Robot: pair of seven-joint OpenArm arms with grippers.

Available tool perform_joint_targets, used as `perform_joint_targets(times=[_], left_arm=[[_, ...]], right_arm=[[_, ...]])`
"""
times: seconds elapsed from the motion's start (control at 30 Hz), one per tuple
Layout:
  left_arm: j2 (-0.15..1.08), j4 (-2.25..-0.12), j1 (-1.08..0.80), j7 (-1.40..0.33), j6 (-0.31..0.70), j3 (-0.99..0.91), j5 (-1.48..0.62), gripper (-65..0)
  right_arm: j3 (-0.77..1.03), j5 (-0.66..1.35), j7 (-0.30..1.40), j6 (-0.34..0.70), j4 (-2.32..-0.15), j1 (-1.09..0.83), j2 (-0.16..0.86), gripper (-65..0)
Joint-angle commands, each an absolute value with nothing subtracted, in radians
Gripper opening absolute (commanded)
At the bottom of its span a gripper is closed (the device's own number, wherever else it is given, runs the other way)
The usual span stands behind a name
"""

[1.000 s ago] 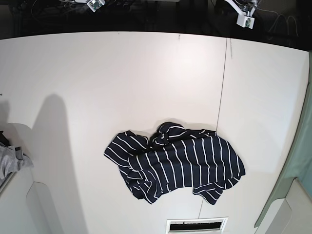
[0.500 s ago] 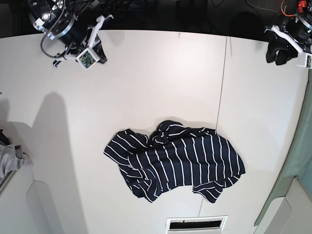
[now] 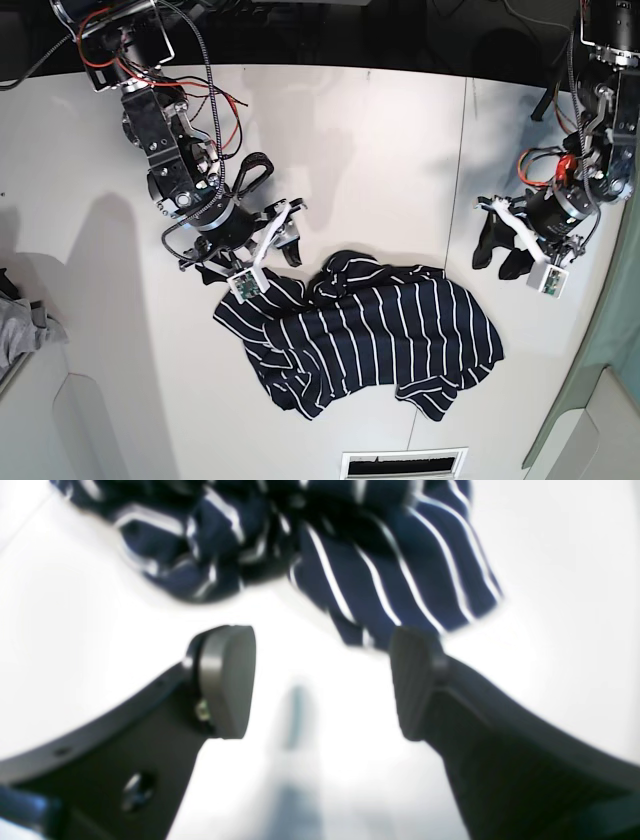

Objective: Layout the t-shirt on the table in an organized manner, then fold the t-shirt properly
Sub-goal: 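Move both grippers down to the shirt and grasp its edges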

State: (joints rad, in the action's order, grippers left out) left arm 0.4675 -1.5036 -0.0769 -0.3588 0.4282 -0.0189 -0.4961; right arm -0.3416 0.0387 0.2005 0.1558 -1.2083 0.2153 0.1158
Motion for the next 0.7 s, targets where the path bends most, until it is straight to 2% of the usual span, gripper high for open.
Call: perform_joint_targets(times=[0.0, 0.23, 0.53, 0.57, 0.6, 0.63, 0.67], left_arm=[[0.470, -1.475, -0.019, -0.334, 0.430, 0.006, -0.511, -31.4], [0.378, -1.177, 0.222, -0.271, 0.430, 0.156, -0.458, -31.4], [0.274, -0.959, 0.315, -0.240, 0.430, 0.163, -0.437, -32.2], [0.268, -0.955, 0.315, -0.241, 0.430, 0.163, -0.427, -35.6], [0.265, -0.953, 0.315, -0.241, 0.430, 0.163, -0.415, -42.5], [0.263, -0.953, 0.315, -0.243, 0.430, 0.163, -0.403, -51.5], [0.263, -0.953, 0.315, -0.244, 0.430, 0.163, -0.399, -60.7]], right_arm=[[-0.337, 0.030, 0.169, 0.147, -1.181, 0.259, 0.097, -23.8], [-0.337, -0.023, 0.101, -0.001, -0.906, 0.399, 0.022, -23.9], [-0.309, -0.038, 0.055, 0.007, -0.635, 0.503, -0.028, -23.9], [-0.309, -0.038, 0.047, 0.011, -0.620, 0.509, -0.028, -24.1], [-0.309, -0.038, 0.043, 0.019, -0.615, 0.512, -0.028, -24.2], [-0.309, -0.038, 0.040, 0.027, -0.615, 0.512, -0.028, -26.8], [-0.309, -0.045, 0.035, 0.027, -0.615, 0.512, -0.028, -32.3]])
